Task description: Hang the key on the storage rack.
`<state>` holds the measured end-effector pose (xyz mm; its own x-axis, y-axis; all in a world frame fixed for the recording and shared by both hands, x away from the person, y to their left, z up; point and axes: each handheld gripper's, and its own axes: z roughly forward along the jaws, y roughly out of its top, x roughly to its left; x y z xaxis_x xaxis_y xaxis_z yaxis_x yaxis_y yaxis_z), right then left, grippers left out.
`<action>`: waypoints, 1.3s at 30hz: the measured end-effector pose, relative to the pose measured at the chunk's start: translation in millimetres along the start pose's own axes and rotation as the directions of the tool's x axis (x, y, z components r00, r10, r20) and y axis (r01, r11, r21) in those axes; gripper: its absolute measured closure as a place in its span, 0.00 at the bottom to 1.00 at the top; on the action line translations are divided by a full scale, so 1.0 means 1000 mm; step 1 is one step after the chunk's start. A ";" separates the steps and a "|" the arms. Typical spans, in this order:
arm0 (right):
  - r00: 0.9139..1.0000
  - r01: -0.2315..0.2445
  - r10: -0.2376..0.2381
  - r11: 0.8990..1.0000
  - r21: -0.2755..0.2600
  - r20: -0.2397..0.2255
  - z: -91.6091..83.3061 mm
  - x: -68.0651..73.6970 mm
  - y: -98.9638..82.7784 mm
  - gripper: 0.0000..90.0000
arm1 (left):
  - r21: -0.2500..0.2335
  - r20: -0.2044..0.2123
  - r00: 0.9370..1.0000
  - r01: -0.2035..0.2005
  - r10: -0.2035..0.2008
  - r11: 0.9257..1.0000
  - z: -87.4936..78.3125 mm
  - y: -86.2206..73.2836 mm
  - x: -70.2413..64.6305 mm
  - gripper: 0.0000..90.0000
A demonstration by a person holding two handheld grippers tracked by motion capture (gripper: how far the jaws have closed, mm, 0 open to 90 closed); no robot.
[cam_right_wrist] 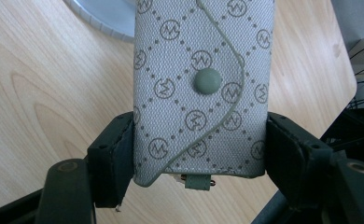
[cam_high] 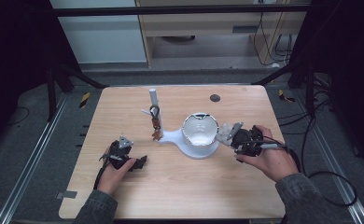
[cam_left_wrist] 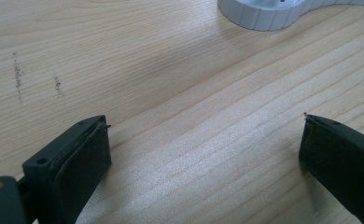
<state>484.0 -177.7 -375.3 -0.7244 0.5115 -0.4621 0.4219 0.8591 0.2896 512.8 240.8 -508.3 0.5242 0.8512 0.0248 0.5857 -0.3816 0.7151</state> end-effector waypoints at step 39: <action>0.997 0.078 -0.078 0.997 -0.028 -0.004 0.006 0.013 0.047 0.34 | -0.001 0.000 1.000 0.002 -0.002 1.000 0.000 0.000 0.000 0.02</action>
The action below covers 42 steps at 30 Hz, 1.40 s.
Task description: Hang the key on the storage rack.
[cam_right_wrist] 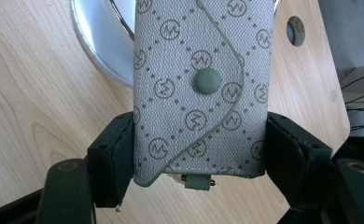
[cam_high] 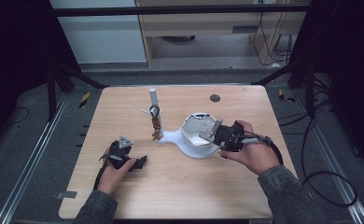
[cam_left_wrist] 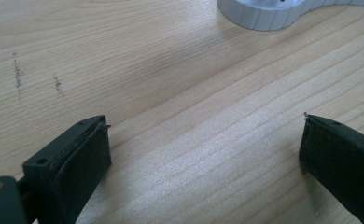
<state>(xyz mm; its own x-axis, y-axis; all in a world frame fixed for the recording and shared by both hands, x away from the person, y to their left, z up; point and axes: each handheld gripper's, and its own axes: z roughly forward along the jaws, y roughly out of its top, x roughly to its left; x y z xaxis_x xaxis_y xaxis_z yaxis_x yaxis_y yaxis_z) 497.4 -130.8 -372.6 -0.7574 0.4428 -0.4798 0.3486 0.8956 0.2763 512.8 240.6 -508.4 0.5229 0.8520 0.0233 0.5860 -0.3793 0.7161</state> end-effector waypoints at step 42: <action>0.999 0.044 -0.044 0.999 0.013 -0.024 0.013 0.002 0.025 0.34 | 0.002 0.003 1.000 -0.003 0.003 1.000 0.000 0.000 0.000 0.01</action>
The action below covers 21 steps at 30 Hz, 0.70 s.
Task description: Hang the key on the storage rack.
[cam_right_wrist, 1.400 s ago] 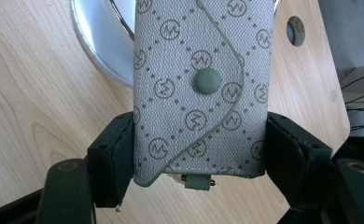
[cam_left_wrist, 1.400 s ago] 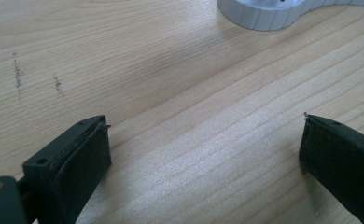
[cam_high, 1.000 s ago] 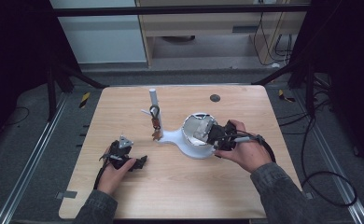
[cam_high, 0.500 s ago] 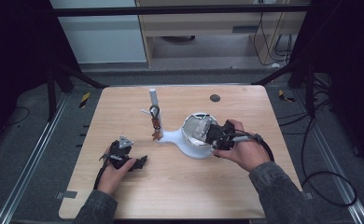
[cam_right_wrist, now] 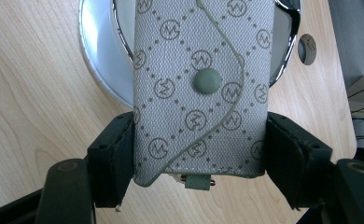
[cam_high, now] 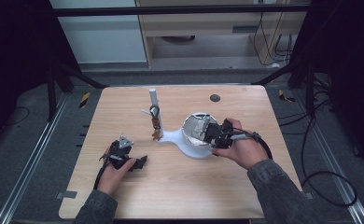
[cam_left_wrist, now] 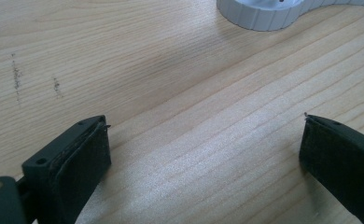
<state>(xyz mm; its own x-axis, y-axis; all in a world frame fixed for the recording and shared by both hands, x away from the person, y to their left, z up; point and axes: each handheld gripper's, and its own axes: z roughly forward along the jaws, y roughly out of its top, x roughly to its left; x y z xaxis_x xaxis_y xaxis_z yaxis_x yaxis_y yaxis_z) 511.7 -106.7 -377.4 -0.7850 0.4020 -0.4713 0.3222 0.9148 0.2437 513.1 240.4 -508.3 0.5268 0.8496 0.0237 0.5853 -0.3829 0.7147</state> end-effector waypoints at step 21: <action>1.000 0.027 -0.027 0.999 0.034 -0.006 0.006 -0.003 0.013 0.34 | -0.001 0.000 1.000 0.001 -0.001 1.000 0.000 0.000 0.000 0.01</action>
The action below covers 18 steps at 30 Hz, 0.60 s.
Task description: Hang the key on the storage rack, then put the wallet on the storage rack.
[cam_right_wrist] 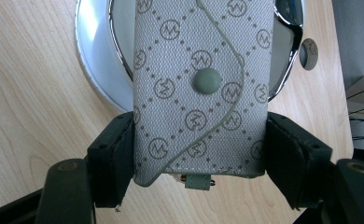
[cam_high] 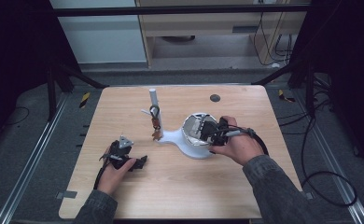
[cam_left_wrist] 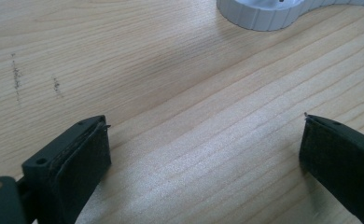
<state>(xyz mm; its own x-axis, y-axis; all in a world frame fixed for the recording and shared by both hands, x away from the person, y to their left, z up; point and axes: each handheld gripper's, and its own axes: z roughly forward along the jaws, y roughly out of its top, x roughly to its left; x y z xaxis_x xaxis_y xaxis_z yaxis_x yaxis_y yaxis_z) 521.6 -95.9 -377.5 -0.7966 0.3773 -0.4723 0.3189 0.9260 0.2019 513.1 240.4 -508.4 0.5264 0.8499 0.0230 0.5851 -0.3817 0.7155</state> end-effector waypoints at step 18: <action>1.000 0.006 -0.005 1.000 0.028 -0.016 0.008 -0.003 0.007 0.34 | -0.003 0.000 1.000 0.003 -0.003 1.000 0.000 0.000 0.000 0.01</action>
<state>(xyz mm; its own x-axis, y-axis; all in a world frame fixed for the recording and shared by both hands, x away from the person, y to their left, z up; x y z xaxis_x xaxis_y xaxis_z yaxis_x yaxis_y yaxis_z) 530.6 -90.4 -381.2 -0.8062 0.3723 -0.4598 0.3285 0.9280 0.1755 513.1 240.1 -508.5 0.5244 0.8512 0.0211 0.5851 -0.3782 0.7174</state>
